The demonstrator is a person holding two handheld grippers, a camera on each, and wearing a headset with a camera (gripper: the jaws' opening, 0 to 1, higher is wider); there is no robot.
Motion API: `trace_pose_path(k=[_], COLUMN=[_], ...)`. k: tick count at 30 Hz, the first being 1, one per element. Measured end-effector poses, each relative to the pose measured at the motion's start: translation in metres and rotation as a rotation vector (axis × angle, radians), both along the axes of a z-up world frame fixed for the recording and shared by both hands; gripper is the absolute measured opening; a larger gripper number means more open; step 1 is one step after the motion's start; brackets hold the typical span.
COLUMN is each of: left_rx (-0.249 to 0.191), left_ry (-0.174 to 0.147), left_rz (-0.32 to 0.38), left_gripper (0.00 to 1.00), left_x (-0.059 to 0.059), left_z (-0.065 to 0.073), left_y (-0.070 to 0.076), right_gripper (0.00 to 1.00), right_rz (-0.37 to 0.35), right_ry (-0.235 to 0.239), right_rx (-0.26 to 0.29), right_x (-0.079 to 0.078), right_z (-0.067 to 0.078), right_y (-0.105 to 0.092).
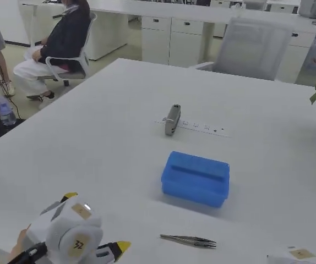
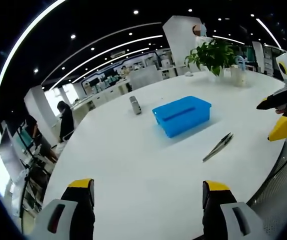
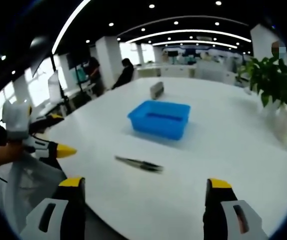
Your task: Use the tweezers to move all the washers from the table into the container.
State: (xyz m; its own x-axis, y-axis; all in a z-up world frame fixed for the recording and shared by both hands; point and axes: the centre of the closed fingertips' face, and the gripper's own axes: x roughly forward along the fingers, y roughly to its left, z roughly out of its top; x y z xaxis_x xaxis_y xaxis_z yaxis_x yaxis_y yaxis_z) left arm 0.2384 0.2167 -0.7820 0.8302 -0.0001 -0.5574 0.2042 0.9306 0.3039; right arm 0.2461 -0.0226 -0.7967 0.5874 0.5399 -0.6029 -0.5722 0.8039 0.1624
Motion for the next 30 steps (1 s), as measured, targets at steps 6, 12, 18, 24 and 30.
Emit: trace_pose_path(k=[6,12,18,24,30], left_rx=[0.052,0.084,0.052,0.031,0.025], left_ry=[0.027,0.043,0.023,0.018,-0.007], left_rz=[0.000,-0.005,-0.019,-0.045,-0.044], left_gripper=[0.91,0.91,0.91,0.92,0.92], left_x=[-0.001,-0.002,-0.002,-0.001,-0.001], left_z=[-0.005,-0.007,-0.004,-0.003,0.002], left_y=[0.002,0.003,-0.002,-0.008,-0.008], right_gripper=[0.99,0.99,0.99,0.99,0.99], right_rz=[-0.019,-0.031,-0.053,-0.121,-0.141], right_ry=[0.055,0.062,0.026,-0.009,-0.039], right_rx=[0.045,0.057,0.037,0.019,0.035], right_x=[-0.002,-0.001,0.005,0.015,0.016], right_z=[-0.003,-0.003,-0.001,0.003,0.013], right_y=[-0.003,-0.004,-0.008,-0.023,-0.023])
